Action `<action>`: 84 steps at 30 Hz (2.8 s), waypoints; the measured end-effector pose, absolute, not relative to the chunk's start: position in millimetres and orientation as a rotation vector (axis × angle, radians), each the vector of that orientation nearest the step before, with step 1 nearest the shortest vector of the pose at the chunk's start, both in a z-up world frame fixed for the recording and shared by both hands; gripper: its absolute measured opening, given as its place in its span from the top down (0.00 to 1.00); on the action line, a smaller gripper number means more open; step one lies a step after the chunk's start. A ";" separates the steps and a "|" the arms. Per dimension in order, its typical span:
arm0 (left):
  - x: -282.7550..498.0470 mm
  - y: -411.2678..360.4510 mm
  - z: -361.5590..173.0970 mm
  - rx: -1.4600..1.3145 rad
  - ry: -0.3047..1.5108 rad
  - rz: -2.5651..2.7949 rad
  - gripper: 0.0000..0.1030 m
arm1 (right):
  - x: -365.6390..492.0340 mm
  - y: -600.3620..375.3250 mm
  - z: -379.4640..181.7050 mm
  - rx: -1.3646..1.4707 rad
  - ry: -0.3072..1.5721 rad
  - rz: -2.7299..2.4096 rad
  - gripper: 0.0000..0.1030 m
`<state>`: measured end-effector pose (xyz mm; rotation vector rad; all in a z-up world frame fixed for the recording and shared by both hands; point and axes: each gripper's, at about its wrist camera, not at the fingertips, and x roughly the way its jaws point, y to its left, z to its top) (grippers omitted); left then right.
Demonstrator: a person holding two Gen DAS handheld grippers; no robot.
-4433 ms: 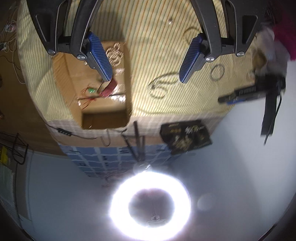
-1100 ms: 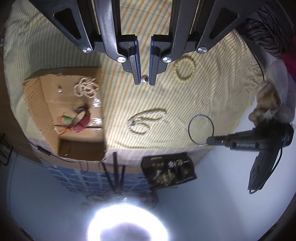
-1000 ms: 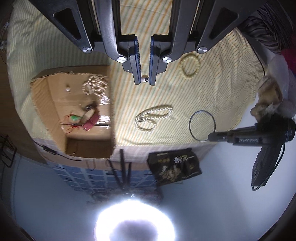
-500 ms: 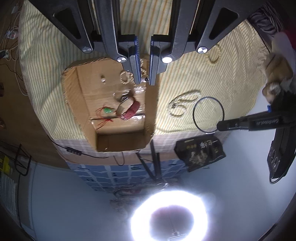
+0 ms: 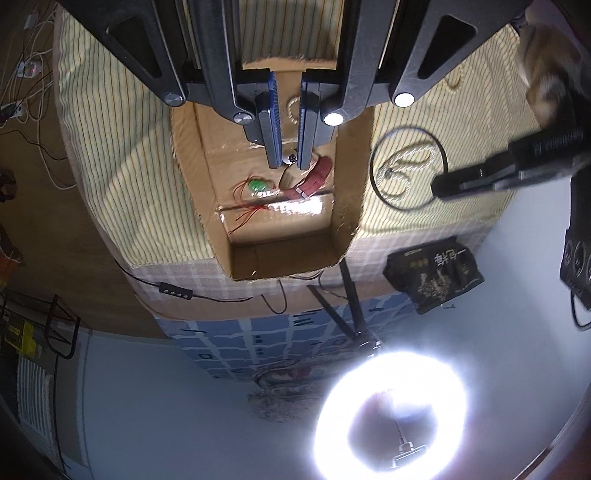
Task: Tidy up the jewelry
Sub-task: 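Lift the bangle and earring and carry both over the cardboard box, then open both tools to drop the bangle and earring into the box, then move the left tool to the cream bead bracelet while the right tool approaches the pearl necklace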
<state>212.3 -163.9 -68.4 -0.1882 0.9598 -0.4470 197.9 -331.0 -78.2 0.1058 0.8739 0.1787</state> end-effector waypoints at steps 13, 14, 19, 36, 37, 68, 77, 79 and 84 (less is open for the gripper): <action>214.6 -204.0 -78.9 -0.179 0.976 -0.492 0.99 | 229.4 -342.2 -76.6 0.148 0.868 0.147 0.94; 215.2 -206.0 -80.3 -0.177 0.979 -0.492 0.99 | 231.0 -342.7 -77.2 0.151 0.869 0.146 0.94; 217.4 -209.5 -84.7 -0.172 0.989 -0.493 0.99 | 237.1 -343.4 -79.1 0.163 0.872 0.141 0.93; 218.4 -190.6 -87.8 -0.189 1.010 -0.460 0.55 | 232.8 -359.8 -71.4 0.206 0.824 0.022 0.19; 217.8 -189.3 -87.1 -0.188 1.007 -0.458 0.55 | 232.2 -360.7 -71.0 0.207 0.821 0.017 0.19; 192.8 -117.5 -74.7 -0.127 0.974 -0.367 0.55 | 218.5 -318.2 -53.1 0.171 0.760 0.089 0.00; 181.3 -61.8 -76.1 -0.143 0.979 -0.301 0.55 | 219.0 -282.1 -47.3 0.162 0.748 0.168 0.01; 179.3 -50.6 -79.4 -0.148 0.987 -0.285 0.55 | 219.6 -271.7 -48.0 0.150 0.757 0.192 0.01; 174.2 -32.2 -89.1 -0.158 1.013 -0.268 0.55 | 222.0 -246.6 -55.3 0.121 0.791 0.252 0.02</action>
